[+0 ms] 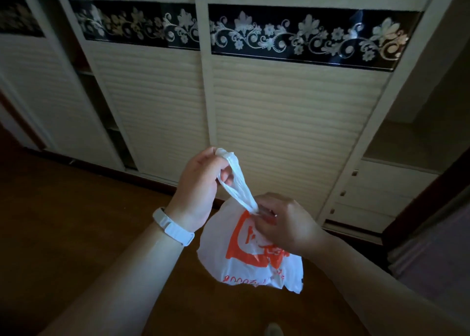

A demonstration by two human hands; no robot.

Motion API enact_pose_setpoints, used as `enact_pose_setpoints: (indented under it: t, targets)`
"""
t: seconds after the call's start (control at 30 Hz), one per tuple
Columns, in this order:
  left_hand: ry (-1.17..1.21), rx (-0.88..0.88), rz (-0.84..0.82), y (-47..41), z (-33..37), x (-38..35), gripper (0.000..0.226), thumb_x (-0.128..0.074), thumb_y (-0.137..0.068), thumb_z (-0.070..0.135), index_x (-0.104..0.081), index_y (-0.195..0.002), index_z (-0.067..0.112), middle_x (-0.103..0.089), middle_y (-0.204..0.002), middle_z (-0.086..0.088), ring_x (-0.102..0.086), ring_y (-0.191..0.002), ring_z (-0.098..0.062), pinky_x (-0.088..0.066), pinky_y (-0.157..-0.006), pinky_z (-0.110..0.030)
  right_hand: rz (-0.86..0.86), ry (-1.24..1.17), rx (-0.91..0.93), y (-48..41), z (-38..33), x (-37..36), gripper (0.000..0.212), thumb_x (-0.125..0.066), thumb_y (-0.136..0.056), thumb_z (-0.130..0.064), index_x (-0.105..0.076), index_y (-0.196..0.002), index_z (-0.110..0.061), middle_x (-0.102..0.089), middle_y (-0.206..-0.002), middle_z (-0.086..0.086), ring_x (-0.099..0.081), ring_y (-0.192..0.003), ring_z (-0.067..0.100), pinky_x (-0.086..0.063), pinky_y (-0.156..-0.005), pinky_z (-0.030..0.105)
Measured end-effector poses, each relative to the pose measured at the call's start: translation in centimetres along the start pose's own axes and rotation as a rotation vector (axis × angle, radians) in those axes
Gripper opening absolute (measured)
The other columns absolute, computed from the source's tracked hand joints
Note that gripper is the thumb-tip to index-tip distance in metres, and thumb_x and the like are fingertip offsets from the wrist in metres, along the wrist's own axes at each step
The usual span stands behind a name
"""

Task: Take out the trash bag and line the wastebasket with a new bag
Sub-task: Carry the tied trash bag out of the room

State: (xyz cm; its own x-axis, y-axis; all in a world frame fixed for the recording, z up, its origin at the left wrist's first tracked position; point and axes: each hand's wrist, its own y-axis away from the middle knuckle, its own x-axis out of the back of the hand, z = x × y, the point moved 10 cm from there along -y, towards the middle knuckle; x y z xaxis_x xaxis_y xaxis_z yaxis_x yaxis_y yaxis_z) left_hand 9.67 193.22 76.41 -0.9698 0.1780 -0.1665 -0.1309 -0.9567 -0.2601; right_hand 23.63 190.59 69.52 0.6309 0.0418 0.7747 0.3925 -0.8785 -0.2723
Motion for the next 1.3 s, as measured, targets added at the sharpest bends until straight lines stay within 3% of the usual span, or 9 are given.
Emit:
enact_pose_setpoints:
  t: [0.33,0.47,0.57,0.63,0.8,0.9,1.03,1.2,1.3]
  targets:
    - [0.007,0.083,0.370,-8.9,-4.6,15.1,0.028,-0.046,-0.080,0.008,-0.057,-0.059,0.022,-0.050,-0.056,0.002,-0.046,-0.054,-0.012,-0.041,-0.054,-0.027,-0.168,-0.201,0.135,-17.2,1.1,-9.7,0.027,-0.060,-0.083,-0.030,-0.058,-0.109,-0.037,-0.057,-0.091,-0.026,-0.055,-0.082,-0.005,-0.038,-0.063,0.008]
    - [-0.040,0.117,0.516,-12.5,-5.2,21.1,0.013,-0.050,-0.079,0.018,-0.049,-0.067,0.014,-0.044,-0.061,-0.005,-0.041,-0.059,-0.021,-0.037,-0.059,-0.037,-0.295,-0.226,0.186,-24.6,0.8,-13.7,0.023,-0.055,-0.087,-0.037,-0.055,-0.104,-0.053,-0.053,-0.088,-0.027,-0.047,-0.082,-0.006,-0.036,-0.074,0.015]
    - [-0.179,0.091,0.550,-15.1,-4.0,24.8,0.020,-0.051,-0.078,0.026,-0.048,-0.059,0.021,-0.043,-0.058,0.000,-0.041,-0.060,-0.019,-0.039,-0.062,-0.038,-0.347,-0.254,0.211,-29.6,0.5,-16.4,0.035,-0.057,-0.091,-0.037,-0.055,-0.126,-0.034,-0.054,-0.105,-0.017,-0.048,-0.092,0.000,-0.033,-0.076,0.008]
    - [-0.034,0.102,0.678,-15.7,-3.9,27.7,0.008,-0.055,-0.070,0.017,-0.049,-0.065,0.017,-0.043,-0.059,-0.003,-0.040,-0.058,-0.019,-0.038,-0.058,-0.035,-0.387,-0.277,0.222,-32.7,-0.3,-18.1,0.036,-0.056,-0.092,-0.037,-0.055,-0.127,-0.030,-0.054,-0.105,-0.017,-0.050,-0.092,-0.002,-0.037,-0.079,0.010]
    - [0.063,0.077,0.839,-14.6,-1.9,34.6,0.002,-0.050,-0.075,0.008,-0.049,-0.076,0.010,-0.045,-0.065,-0.008,-0.042,-0.058,-0.019,-0.038,-0.056,-0.031,-0.450,-0.317,0.336,-38.1,-5.8,-22.7,0.029,-0.055,-0.091,-0.041,-0.055,-0.120,-0.037,-0.053,-0.091,-0.030,-0.052,-0.082,-0.015,-0.038,-0.077,0.008]
    - [0.016,0.034,0.914,-13.2,0.1,39.3,0.007,-0.044,-0.081,0.003,-0.048,-0.082,0.009,-0.044,-0.070,-0.009,-0.044,-0.061,-0.018,-0.040,-0.057,-0.030,-0.504,-0.343,0.374,-40.8,-9.2,-26.1,0.036,-0.055,-0.092,-0.041,-0.055,-0.127,-0.030,-0.058,-0.106,-0.017,-0.051,-0.092,-0.005,-0.040,-0.085,0.017]
    - [-0.170,0.003,0.906,-10.5,2.0,46.0,0.015,-0.042,-0.087,0.015,-0.048,-0.075,0.011,-0.048,-0.068,-0.004,-0.047,-0.066,-0.018,-0.048,-0.066,-0.030,-0.568,-0.331,0.424,-43.0,-14.3,-30.7,0.038,-0.052,-0.093,-0.046,-0.053,-0.126,-0.029,-0.053,-0.103,-0.019,-0.052,-0.093,-0.001,-0.039,-0.080,0.011]
    - [-0.169,-0.031,0.909,-7.9,3.7,55.6,0.033,-0.033,-0.097,0.004,-0.044,-0.067,0.014,-0.050,-0.055,0.004,-0.050,-0.057,-0.013,-0.048,-0.071,-0.036,-0.644,-0.311,0.410,-45.8,-21.5,-37.4,0.042,-0.051,-0.091,-0.052,-0.052,-0.127,-0.031,-0.061,-0.116,-0.010,-0.060,-0.105,0.010,-0.051,-0.095,0.036]
    - [-0.101,-0.034,0.962,-6.3,5.6,61.4,0.034,-0.030,-0.097,0.001,-0.042,-0.067,0.012,-0.048,-0.051,0.004,-0.048,-0.053,-0.013,-0.048,-0.067,-0.032,-0.641,-0.282,0.408,-47.7,-26.3,-40.8,0.040,-0.051,-0.092,-0.051,-0.052,-0.126,-0.031,-0.061,-0.114,-0.011,-0.059,-0.101,0.008,-0.051,-0.093,0.033]
